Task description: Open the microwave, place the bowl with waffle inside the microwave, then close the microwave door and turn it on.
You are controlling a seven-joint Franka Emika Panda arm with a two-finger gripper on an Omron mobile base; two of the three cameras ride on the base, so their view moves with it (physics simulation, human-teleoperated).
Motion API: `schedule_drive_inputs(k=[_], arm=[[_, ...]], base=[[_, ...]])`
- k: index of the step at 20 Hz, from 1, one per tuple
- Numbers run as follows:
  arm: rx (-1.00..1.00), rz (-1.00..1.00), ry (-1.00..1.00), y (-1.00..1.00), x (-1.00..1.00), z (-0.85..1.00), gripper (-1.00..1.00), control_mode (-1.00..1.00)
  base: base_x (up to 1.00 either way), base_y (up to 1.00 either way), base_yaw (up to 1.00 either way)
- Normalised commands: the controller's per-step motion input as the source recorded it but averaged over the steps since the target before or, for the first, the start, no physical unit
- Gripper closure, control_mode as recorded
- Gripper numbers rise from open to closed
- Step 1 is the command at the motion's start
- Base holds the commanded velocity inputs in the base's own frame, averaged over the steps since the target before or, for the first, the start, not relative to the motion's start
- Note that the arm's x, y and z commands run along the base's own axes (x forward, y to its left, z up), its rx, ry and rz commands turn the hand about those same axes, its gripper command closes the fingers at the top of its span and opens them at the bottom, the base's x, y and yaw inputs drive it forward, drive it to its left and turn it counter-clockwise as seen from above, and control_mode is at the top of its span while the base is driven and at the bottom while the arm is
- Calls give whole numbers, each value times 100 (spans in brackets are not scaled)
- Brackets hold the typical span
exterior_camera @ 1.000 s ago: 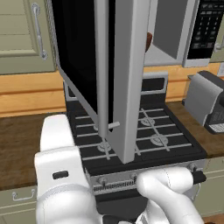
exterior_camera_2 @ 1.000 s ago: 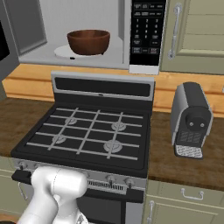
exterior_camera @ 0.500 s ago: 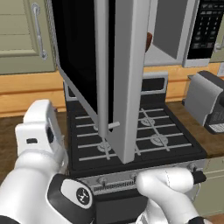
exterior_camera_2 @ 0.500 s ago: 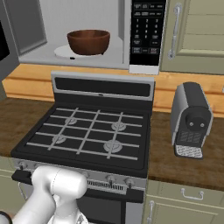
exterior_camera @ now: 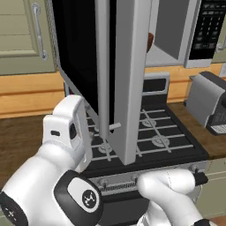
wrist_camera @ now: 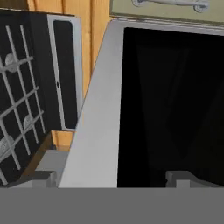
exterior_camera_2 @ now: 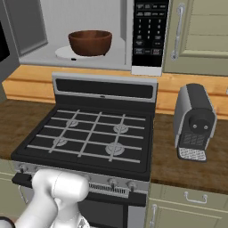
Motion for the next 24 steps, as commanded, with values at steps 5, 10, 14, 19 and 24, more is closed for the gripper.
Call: schedule_drive_inputs(k=[5, 10, 14, 19, 24], arm=[[0, -26, -5, -96, 1, 37, -100, -100], [0, -24, -2, -94, 24, 40, -100, -100], [0, -21, 0, -83, 84, 6, -100, -100], [0, -15, 0, -81, 100, 1, -100, -100], [0, -9, 3, -68, 100, 5, -100, -100]], base=[[0, 0, 0], [0, 0, 0], [0, 0, 0], [0, 0, 0], [0, 0, 0]])
